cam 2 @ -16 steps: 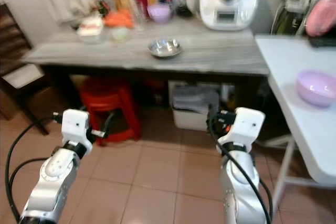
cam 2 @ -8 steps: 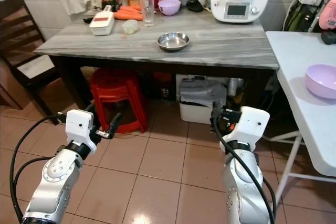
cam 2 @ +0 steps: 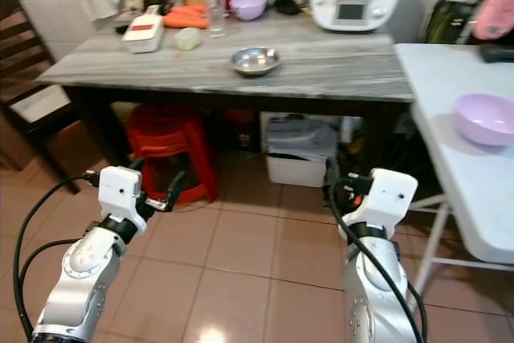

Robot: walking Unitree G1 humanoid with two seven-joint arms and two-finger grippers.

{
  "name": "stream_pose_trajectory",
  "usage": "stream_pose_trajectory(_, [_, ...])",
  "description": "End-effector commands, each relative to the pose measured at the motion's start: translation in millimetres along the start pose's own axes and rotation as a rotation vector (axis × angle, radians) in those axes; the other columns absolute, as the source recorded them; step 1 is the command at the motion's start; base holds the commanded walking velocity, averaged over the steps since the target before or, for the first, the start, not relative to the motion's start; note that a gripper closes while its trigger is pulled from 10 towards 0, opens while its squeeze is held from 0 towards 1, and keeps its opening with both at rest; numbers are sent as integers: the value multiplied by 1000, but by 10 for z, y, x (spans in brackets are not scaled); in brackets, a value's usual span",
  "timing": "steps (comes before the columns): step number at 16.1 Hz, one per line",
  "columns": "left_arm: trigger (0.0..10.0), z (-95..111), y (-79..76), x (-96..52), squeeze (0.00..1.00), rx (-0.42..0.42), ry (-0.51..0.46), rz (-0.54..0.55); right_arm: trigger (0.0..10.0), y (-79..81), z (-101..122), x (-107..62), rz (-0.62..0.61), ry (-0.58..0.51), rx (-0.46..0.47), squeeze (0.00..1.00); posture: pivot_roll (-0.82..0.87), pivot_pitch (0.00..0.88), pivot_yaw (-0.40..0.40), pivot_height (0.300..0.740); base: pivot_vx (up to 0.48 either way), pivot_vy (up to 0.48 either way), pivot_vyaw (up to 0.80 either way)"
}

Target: Setting the table

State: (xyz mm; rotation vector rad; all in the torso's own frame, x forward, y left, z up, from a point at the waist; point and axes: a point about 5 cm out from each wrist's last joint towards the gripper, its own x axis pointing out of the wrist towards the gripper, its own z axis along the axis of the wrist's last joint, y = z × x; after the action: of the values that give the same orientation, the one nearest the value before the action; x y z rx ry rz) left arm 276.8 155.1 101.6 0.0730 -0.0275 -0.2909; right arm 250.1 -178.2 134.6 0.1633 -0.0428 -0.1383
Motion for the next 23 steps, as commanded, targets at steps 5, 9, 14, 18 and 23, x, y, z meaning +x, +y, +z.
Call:
stream_pose_trajectory(5, [10000,62,18,11,0,8,-16,-11,10000,25,28,-21,4,-5,10,0,-25,0,71,740,0,-480,0])
stream_pose_trajectory(9, [10000,62,20,10,0,11,-14,-14,10000,20,41,3,-1,-10,11,0,-21,0,70,740,0,-480,0])
stream_pose_trajectory(14, [10000,73,3,12,0,8,-15,-23,10000,35,51,29,-4,-16,15,0,-19,0,70,740,0,-480,0])
stream_pose_trajectory(18, [10000,65,-24,2,0,3,-11,-31,10000,40,51,38,-7,-17,17,0,-19,0,69,740,0,-480,0])
stream_pose_trajectory(23, [10000,72,-14,12,0,4,-11,-29,10000,23,64,66,-20,-24,11,0,-15,0,68,740,0,-480,0])
